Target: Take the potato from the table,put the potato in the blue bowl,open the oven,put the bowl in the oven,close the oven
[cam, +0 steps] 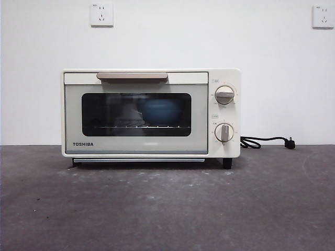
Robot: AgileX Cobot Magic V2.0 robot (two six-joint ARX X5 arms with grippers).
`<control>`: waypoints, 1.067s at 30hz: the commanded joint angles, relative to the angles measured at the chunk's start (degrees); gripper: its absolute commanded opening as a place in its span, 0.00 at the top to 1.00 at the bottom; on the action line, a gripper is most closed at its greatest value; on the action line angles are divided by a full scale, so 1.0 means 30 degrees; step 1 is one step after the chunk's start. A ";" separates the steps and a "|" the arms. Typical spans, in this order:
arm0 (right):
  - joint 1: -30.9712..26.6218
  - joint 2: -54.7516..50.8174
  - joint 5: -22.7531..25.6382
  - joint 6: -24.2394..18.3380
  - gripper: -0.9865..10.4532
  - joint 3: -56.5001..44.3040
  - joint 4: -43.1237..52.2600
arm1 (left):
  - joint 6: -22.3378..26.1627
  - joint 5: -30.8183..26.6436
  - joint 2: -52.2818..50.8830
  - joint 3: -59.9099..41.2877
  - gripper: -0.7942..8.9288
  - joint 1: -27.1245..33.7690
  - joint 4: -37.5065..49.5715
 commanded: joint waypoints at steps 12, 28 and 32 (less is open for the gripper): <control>-0.3308 -0.6433 -0.0313 -0.0350 0.91 -1.4083 1.3515 | -0.0204 -0.0051 -0.0022 -0.0219 0.92 0.0058 0.0036; -0.3300 -1.2662 -0.0189 0.0969 0.91 -2.5594 1.8659 | -0.0204 -0.0051 -0.0022 -0.0219 0.92 0.0058 0.0036; -0.3300 -1.3333 -0.0189 0.1093 0.91 -2.6614 1.8578 | -0.0211 -0.0058 -0.0022 -0.0219 0.92 0.0058 0.0036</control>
